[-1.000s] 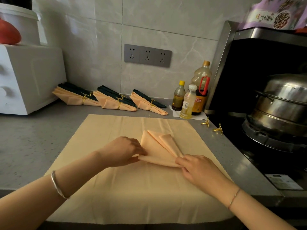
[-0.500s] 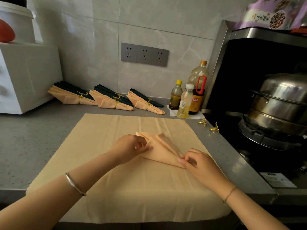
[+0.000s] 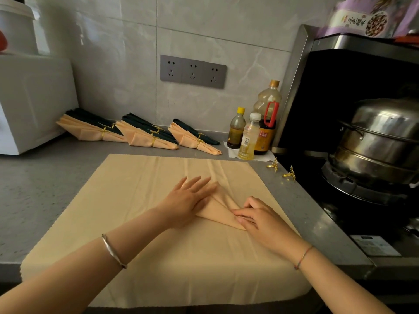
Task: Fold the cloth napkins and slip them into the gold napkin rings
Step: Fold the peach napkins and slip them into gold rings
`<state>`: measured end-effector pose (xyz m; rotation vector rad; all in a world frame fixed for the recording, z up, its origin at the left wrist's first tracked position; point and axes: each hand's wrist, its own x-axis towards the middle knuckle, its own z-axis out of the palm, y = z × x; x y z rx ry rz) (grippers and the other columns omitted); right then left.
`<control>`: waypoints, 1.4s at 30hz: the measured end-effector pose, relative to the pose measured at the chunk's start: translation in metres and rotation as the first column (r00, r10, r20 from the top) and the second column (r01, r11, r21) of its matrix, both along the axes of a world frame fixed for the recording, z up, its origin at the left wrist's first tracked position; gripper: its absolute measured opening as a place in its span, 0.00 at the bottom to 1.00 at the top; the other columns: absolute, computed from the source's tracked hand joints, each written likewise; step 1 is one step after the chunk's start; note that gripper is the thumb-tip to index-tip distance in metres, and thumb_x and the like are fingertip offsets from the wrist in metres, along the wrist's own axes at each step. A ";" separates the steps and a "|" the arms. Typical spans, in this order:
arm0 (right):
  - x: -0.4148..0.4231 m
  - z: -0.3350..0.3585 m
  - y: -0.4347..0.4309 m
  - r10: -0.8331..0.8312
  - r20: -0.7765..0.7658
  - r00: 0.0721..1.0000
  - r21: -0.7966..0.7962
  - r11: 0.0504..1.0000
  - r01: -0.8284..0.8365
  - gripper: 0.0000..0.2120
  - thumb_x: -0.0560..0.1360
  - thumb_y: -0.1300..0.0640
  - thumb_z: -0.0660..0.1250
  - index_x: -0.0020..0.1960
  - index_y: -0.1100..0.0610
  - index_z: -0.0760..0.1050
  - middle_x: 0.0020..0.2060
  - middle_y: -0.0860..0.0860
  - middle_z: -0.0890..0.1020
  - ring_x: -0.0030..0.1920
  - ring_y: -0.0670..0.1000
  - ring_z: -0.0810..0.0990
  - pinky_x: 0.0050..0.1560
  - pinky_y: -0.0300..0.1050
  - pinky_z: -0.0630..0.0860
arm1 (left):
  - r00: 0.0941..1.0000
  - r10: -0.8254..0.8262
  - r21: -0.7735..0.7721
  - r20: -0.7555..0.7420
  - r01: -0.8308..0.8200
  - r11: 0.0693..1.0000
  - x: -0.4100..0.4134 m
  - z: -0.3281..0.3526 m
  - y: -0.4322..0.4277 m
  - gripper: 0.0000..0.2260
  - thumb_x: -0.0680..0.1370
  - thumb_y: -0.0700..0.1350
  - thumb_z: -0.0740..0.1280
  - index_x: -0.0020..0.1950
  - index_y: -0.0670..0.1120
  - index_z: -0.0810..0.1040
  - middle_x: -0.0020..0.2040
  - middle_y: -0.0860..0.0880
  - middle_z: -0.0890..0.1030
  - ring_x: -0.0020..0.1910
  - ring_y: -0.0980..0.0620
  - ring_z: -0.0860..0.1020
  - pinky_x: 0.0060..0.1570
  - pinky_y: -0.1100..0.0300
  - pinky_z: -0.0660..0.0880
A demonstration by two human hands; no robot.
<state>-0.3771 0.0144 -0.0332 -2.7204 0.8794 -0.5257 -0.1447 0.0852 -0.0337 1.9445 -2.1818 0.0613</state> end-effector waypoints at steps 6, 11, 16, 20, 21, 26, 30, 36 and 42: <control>0.000 0.005 0.003 0.014 -0.075 0.997 -0.098 0.995 -0.022 0.15 0.80 0.53 0.58 0.65 0.50 0.74 0.55 0.44 0.72 0.57 0.48 0.71 0.58 0.41 0.68 | 0.995 0.029 0.175 -0.096 -0.012 0.985 0.005 -0.008 -0.008 0.21 0.83 0.55 0.43 0.77 0.60 0.47 0.78 0.58 0.50 0.77 0.54 0.43 0.75 0.54 0.39; 0.009 0.017 0.012 0.056 -0.273 0.960 -0.188 0.976 -0.110 0.24 0.81 0.47 0.54 0.75 0.50 0.58 0.74 0.44 0.60 0.72 0.46 0.62 0.70 0.38 0.57 | 0.992 0.035 0.214 -0.121 -0.009 0.977 0.007 -0.009 -0.013 0.21 0.84 0.53 0.45 0.77 0.60 0.49 0.78 0.58 0.52 0.77 0.54 0.46 0.74 0.55 0.41; 0.029 0.017 0.012 0.038 -0.311 0.950 -0.229 0.967 -0.113 0.26 0.79 0.63 0.54 0.76 0.53 0.54 0.76 0.49 0.58 0.73 0.47 0.61 0.69 0.41 0.61 | 0.981 0.055 0.225 -0.189 -0.011 0.974 0.009 -0.008 -0.016 0.20 0.84 0.51 0.47 0.77 0.59 0.52 0.78 0.58 0.53 0.77 0.54 0.48 0.74 0.57 0.43; 0.040 0.005 0.008 0.032 -0.267 0.963 -0.324 0.938 -0.121 0.25 0.75 0.65 0.50 0.71 0.57 0.66 0.68 0.54 0.72 0.64 0.55 0.75 0.56 0.49 0.74 | 0.960 0.077 0.242 -0.268 -0.010 0.970 0.010 -0.011 -0.017 0.20 0.84 0.50 0.49 0.77 0.57 0.55 0.77 0.57 0.55 0.77 0.54 0.50 0.74 0.58 0.44; 0.041 0.004 0.009 0.044 -0.234 0.971 -0.342 0.931 -0.125 0.26 0.73 0.63 0.49 0.70 0.57 0.68 0.66 0.54 0.75 0.61 0.56 0.77 0.53 0.50 0.75 | 0.957 0.081 0.235 -0.278 -0.013 0.972 0.009 -0.010 -0.017 0.20 0.84 0.50 0.50 0.77 0.57 0.56 0.77 0.56 0.56 0.77 0.54 0.50 0.74 0.58 0.44; 0.043 0.009 0.006 -0.079 -0.262 0.962 -0.285 0.959 0.001 0.26 0.77 0.65 0.55 0.71 0.45 0.66 0.65 0.48 0.76 0.60 0.55 0.76 0.52 0.46 0.71 | 0.819 0.141 0.181 -0.557 -0.047 0.982 0.004 -0.002 -0.004 0.19 0.84 0.50 0.50 0.75 0.54 0.62 0.74 0.53 0.64 0.75 0.52 0.58 0.70 0.62 0.51; 0.041 0.037 -0.004 -0.111 0.056 0.992 0.128 0.986 0.103 0.15 0.78 0.63 0.59 0.44 0.44 0.77 0.36 0.45 0.79 0.40 0.50 0.76 0.35 0.36 0.68 | 0.695 -0.028 -0.181 -0.719 -0.148 0.972 0.003 0.027 0.019 0.21 0.83 0.53 0.50 0.76 0.55 0.57 0.76 0.58 0.57 0.74 0.62 0.54 0.73 0.61 0.51; 0.054 0.059 -0.005 -0.313 0.176 0.933 0.946 0.317 -0.072 0.05 0.77 0.60 0.64 0.51 0.59 0.76 0.36 0.52 0.83 0.34 0.47 0.81 0.30 0.36 0.77 | 0.972 -0.140 -0.423 -0.190 0.048 0.905 0.021 0.045 0.049 0.33 0.77 0.64 0.56 0.78 0.57 0.46 0.77 0.62 0.44 0.76 0.63 0.44 0.73 0.68 0.41; 0.070 0.043 -0.010 -0.114 0.009 0.993 0.999 0.045 -0.004 0.11 0.70 0.57 0.68 0.50 0.59 0.80 0.39 0.53 0.84 0.35 0.48 0.83 0.38 0.39 0.80 | 0.982 -0.146 -0.076 0.120 0.155 0.985 0.034 0.011 0.057 0.39 0.74 0.71 0.53 0.76 0.58 0.37 0.77 0.59 0.37 0.75 0.60 0.35 0.74 0.60 0.34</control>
